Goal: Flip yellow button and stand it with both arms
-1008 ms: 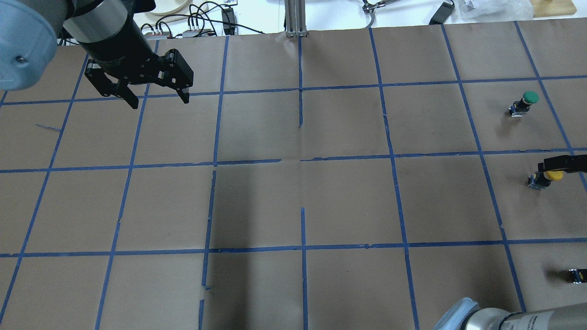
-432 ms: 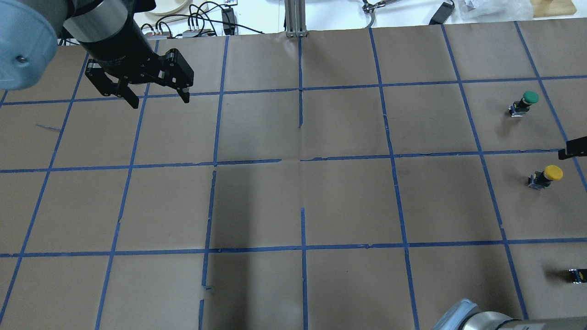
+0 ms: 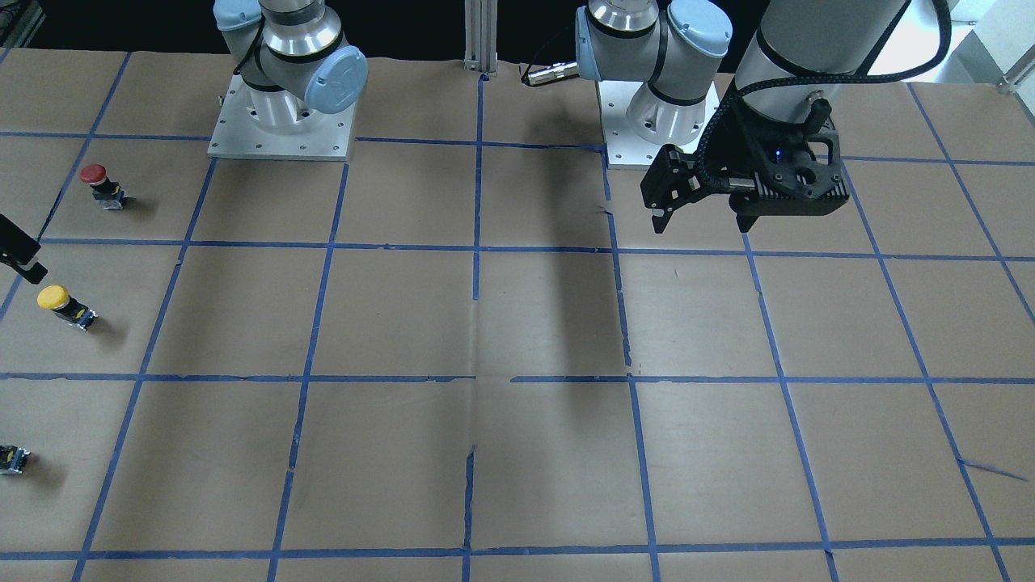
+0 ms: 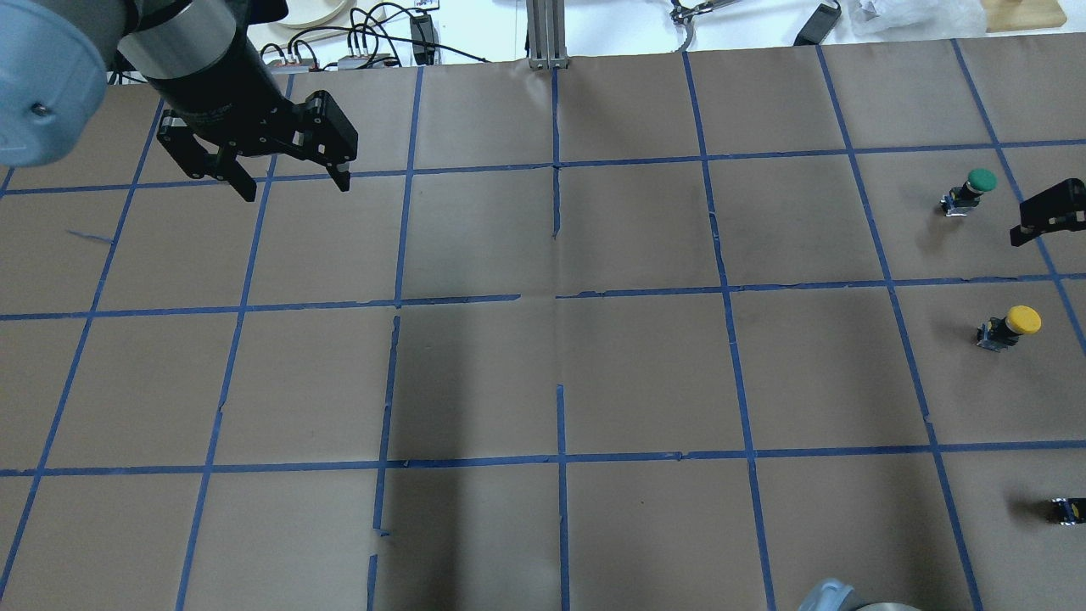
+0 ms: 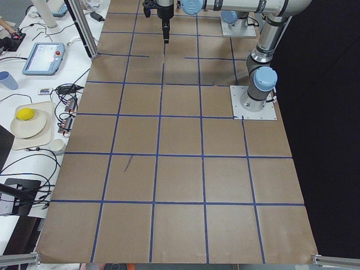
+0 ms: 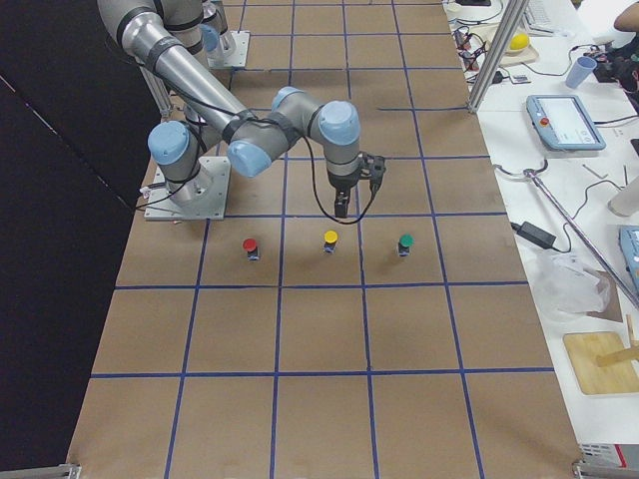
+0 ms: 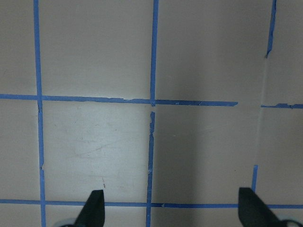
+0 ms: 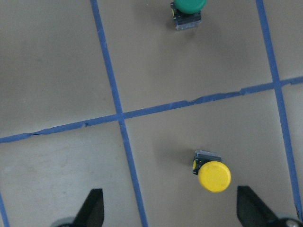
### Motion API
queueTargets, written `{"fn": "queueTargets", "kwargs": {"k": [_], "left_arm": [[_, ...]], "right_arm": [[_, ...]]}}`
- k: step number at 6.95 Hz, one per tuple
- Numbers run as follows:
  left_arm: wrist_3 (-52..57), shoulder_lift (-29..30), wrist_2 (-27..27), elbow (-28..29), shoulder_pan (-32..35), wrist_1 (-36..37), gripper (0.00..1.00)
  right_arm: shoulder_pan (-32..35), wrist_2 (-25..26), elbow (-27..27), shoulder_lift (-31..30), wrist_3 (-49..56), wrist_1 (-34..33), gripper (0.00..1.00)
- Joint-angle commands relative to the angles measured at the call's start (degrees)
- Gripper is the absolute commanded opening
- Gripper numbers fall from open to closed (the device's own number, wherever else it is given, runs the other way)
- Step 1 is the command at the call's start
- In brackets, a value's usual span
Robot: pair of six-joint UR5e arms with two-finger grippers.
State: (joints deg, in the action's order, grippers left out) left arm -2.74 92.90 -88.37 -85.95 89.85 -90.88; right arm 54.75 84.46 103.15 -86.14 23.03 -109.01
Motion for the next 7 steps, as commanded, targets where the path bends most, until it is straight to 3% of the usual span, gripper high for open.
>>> {"fn": "queueTargets", "kwargs": {"k": [1,4,7], "left_arm": [[0.45,0.00,0.39,0.08,0.06,0.09,1.00],[0.45,0.00,0.31,-0.01,0.15,0.09,1.00],[0.54,0.00,0.31,-0.01,0.06,0.00,1.00]], "right_arm": [[14.44,2.64,-10.73,-0.16,-20.02,14.80,1.00],[30.99,8.58,-15.17,-4.28,-26.35,24.78,1.00],[32.27,8.70,-14.38,-4.56,-26.01,24.98,1.00]]}}
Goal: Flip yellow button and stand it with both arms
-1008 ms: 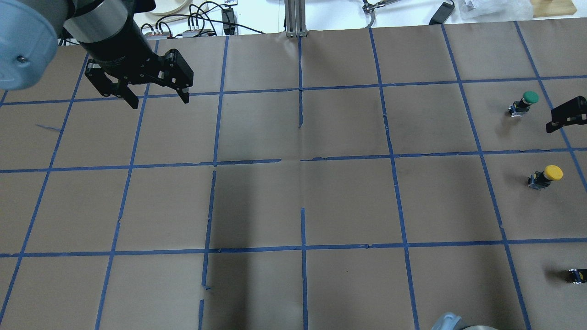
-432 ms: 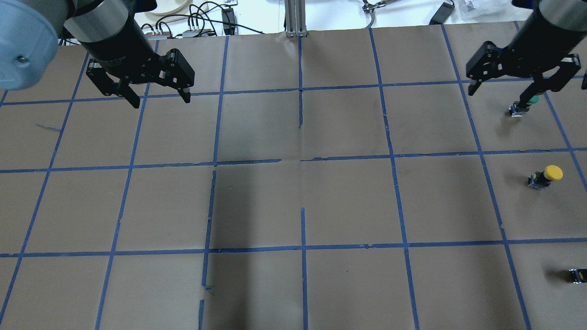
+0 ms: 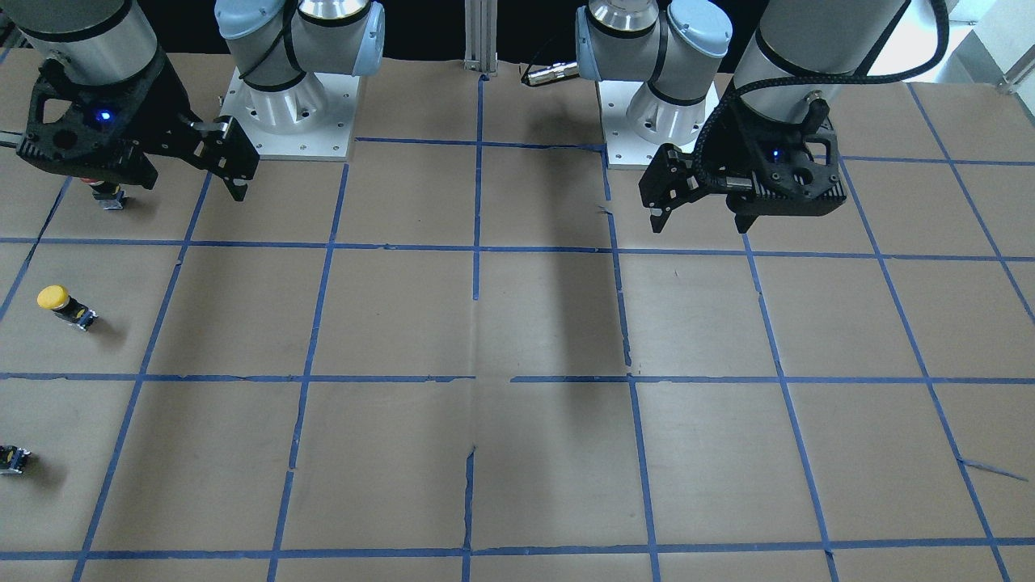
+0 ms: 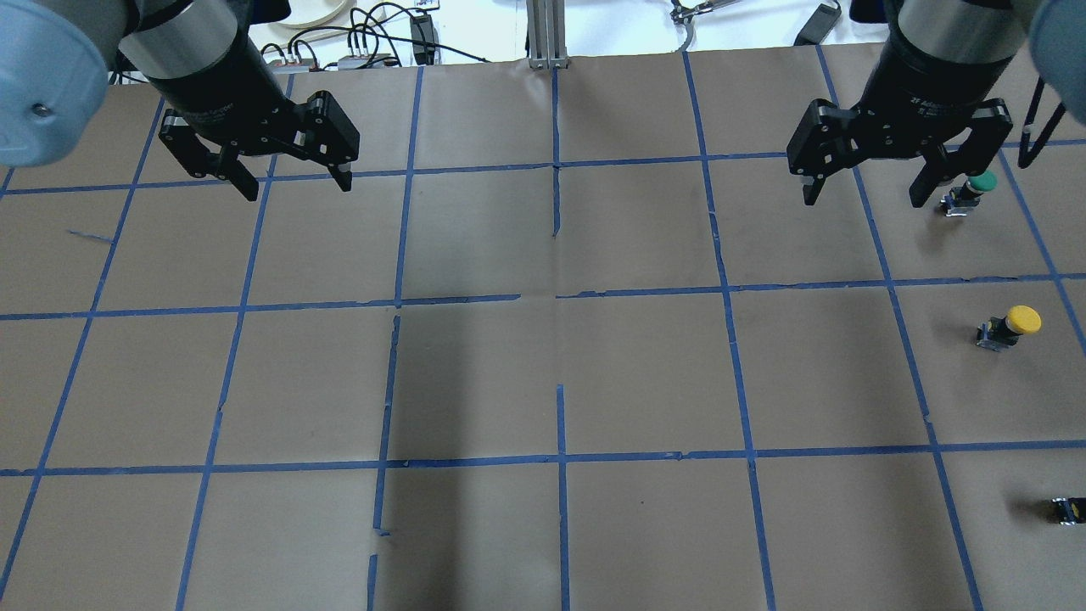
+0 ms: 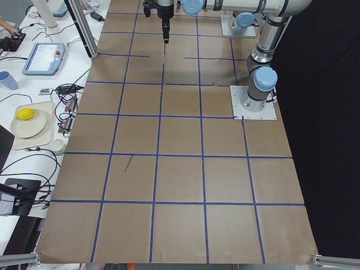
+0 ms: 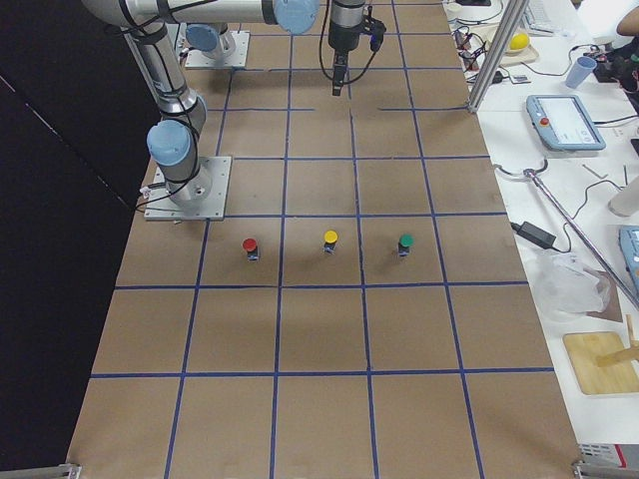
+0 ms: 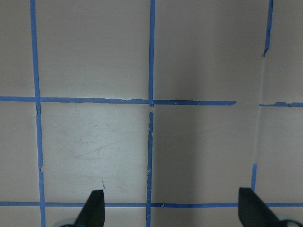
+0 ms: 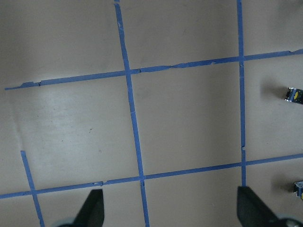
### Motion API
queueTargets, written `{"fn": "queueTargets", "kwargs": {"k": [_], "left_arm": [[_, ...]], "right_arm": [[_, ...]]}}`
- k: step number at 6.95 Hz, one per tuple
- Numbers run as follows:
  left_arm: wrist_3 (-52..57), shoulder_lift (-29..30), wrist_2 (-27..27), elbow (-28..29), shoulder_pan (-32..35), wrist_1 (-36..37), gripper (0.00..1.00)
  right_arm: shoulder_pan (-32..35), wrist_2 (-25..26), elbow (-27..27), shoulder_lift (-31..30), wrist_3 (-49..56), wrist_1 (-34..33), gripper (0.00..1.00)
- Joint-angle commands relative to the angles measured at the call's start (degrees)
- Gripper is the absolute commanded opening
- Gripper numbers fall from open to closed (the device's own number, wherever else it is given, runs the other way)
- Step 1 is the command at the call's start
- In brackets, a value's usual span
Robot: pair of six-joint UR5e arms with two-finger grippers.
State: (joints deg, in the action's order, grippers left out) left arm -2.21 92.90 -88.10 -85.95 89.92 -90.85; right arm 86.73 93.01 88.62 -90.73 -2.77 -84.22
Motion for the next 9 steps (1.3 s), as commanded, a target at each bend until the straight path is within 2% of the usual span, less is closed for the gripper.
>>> {"fn": "queueTargets", "kwargs": {"k": [1,3,5,9], "left_arm": [[0.01,0.00,-0.05,-0.01,-0.01,-0.03,1.00],[0.01,0.00,0.04,-0.01,-0.01,-0.03,1.00],[0.01,0.00,0.04,-0.01,-0.01,-0.03,1.00],[0.01,0.00,0.12,-0.01,0.08,-0.03,1.00]], "right_arm": [[0.46,-0.02,0.24,-0.24,-0.56,0.89,1.00],[2.73,-1.07,0.24,-1.03,-0.48,2.40,1.00],[3.80,-6.49,0.15,-0.94,-0.48,2.05,1.00],[2.66,-6.35,0.41,-0.33,-0.48,1.43,1.00]]}}
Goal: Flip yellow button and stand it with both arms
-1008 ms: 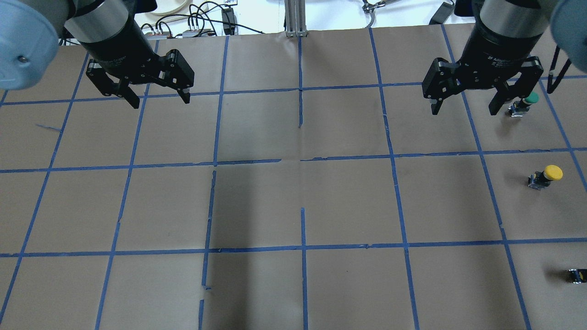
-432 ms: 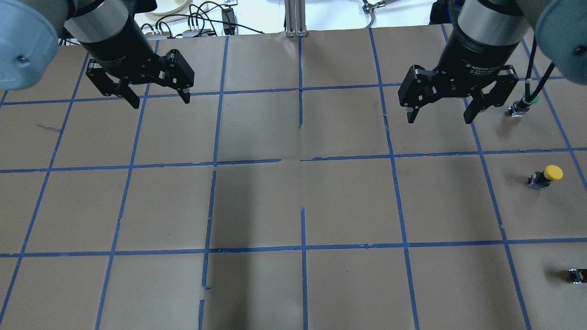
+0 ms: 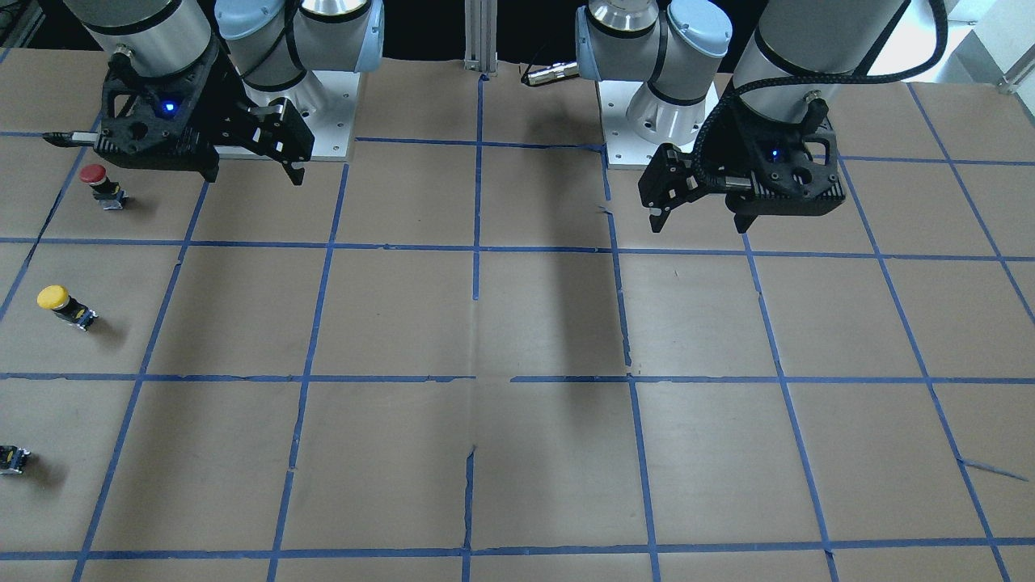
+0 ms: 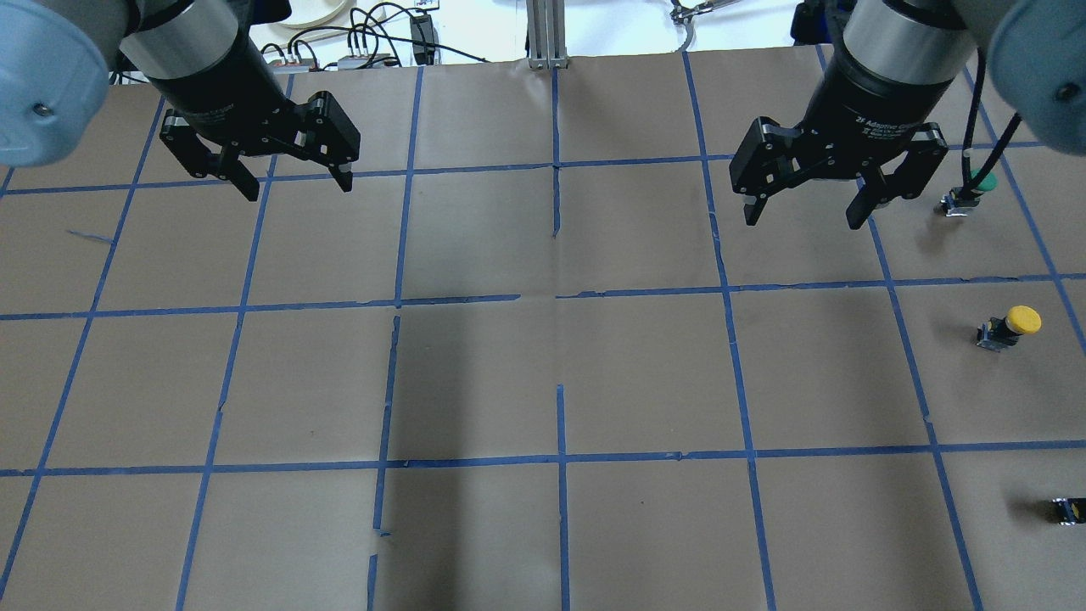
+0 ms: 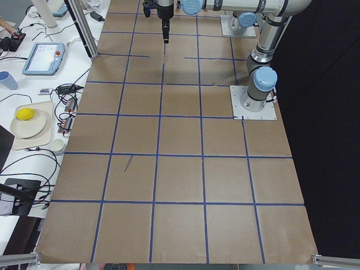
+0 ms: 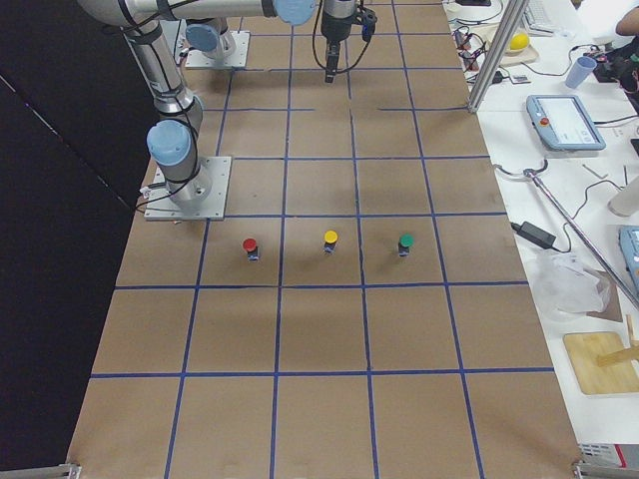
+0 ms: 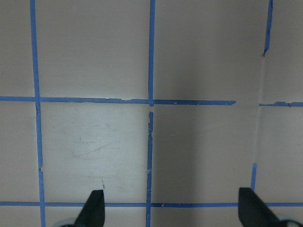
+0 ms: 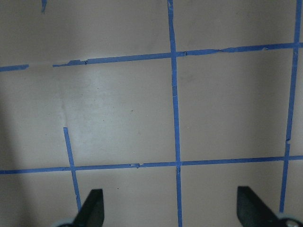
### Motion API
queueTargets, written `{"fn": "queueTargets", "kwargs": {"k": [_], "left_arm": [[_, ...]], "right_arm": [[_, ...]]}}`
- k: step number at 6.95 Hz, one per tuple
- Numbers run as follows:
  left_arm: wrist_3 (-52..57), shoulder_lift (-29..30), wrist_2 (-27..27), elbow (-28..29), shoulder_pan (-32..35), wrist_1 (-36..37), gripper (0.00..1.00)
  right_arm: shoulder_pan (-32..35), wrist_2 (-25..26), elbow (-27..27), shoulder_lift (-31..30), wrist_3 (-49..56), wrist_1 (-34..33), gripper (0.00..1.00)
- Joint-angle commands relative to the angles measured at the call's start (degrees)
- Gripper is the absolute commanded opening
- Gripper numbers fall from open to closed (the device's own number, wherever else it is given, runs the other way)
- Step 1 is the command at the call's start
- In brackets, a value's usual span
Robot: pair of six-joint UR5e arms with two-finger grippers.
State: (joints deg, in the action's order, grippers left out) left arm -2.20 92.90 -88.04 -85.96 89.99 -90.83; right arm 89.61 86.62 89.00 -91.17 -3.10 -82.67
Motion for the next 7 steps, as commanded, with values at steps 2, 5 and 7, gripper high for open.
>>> {"fn": "queueTargets", "kwargs": {"k": [2,5,7], "left_arm": [[0.00,0.00,-0.02,0.00,0.01,0.04,1.00],[0.00,0.00,-0.03,0.00,0.01,0.04,1.00],[0.00,0.00,-0.02,0.00,0.01,0.04,1.00]], "right_arm": [[-0.40,0.47,0.03,0.12,-0.06,-0.12,1.00],[-0.40,6.37,0.03,0.12,0.55,0.32,1.00],[-0.40,6.19,0.03,0.12,0.55,0.23,1.00]]}}
